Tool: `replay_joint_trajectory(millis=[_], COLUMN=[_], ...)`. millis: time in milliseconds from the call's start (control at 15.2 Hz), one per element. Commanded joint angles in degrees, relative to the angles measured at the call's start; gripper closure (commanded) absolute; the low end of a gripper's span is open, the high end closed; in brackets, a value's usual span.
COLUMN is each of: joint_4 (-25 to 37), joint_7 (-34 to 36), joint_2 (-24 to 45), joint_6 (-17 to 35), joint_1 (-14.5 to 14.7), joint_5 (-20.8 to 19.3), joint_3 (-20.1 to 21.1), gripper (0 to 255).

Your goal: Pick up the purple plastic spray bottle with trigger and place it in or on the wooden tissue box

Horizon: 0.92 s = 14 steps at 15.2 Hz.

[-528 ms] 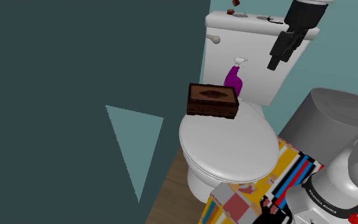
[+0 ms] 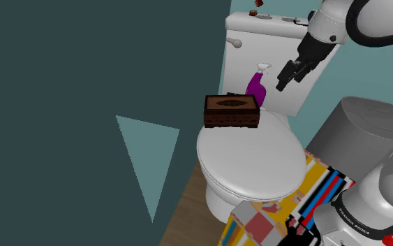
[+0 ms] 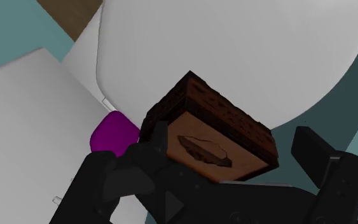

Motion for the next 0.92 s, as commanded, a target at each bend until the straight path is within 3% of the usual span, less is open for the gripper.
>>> replay_joint_trajectory(millis=[0, 330, 528, 660, 726, 858], joint_4=[-4.0, -11.5, -13.5, -13.7, -13.4, -12.1], joint_7=[2.8, 11.3, 18.6, 25.2, 29.1, 37.0], joint_2=[0.8, 6.7, 13.4, 18.5, 20.8, 23.5], joint_6=[9.0, 31.6, 46.1, 56.0, 60.8, 70.4], joint_1=[-1.6, -8.1, -15.7, -24.8, -31.4, -50.3], joint_5=[-1.2, -5.6, -10.0, -14.3, -16.8, -20.6], joint_3=[0.9, 4.4, 9.4, 16.2, 21.6, 38.0], gripper=[0, 0, 0, 0, 0, 0])
